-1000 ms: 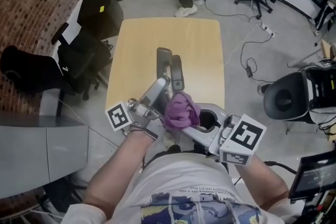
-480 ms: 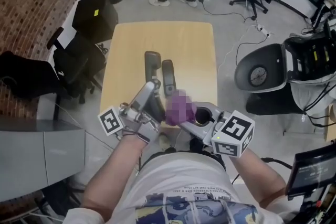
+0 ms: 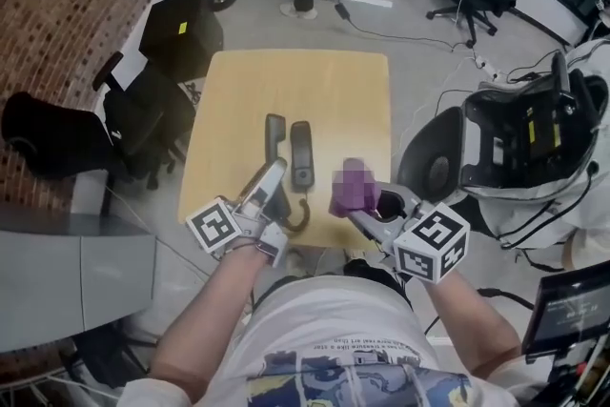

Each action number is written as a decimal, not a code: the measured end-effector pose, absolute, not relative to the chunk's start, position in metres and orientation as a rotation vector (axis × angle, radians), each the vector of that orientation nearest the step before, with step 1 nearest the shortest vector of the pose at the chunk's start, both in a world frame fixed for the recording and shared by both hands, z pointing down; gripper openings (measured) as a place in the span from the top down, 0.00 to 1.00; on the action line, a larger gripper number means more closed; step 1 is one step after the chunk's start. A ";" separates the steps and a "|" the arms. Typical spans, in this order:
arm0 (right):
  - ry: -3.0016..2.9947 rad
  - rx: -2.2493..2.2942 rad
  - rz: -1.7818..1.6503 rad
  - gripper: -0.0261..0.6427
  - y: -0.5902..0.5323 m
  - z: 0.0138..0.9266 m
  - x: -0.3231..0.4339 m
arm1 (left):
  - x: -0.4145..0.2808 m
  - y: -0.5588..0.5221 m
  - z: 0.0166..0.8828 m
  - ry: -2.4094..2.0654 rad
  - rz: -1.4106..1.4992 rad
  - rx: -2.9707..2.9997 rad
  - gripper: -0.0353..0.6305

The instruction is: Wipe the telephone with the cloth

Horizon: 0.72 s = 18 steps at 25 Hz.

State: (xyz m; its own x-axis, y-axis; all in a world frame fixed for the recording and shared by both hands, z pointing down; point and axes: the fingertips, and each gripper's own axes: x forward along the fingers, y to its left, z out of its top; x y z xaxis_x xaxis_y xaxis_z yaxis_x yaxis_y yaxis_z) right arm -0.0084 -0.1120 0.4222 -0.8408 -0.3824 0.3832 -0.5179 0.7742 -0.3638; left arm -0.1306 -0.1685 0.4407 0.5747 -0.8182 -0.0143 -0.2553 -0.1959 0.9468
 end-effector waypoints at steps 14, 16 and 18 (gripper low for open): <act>-2.658 0.616 0.664 0.77 -0.107 0.429 0.014 | -0.128 -0.214 0.557 -1.443 -0.018 1.699 0.56; -2.654 0.611 0.673 0.77 -0.104 0.430 0.015 | -0.127 -0.220 0.569 -1.484 0.060 1.688 0.56; -2.647 0.617 0.681 0.77 -0.102 0.431 0.018 | -0.126 -0.224 0.582 -1.518 0.131 1.668 0.56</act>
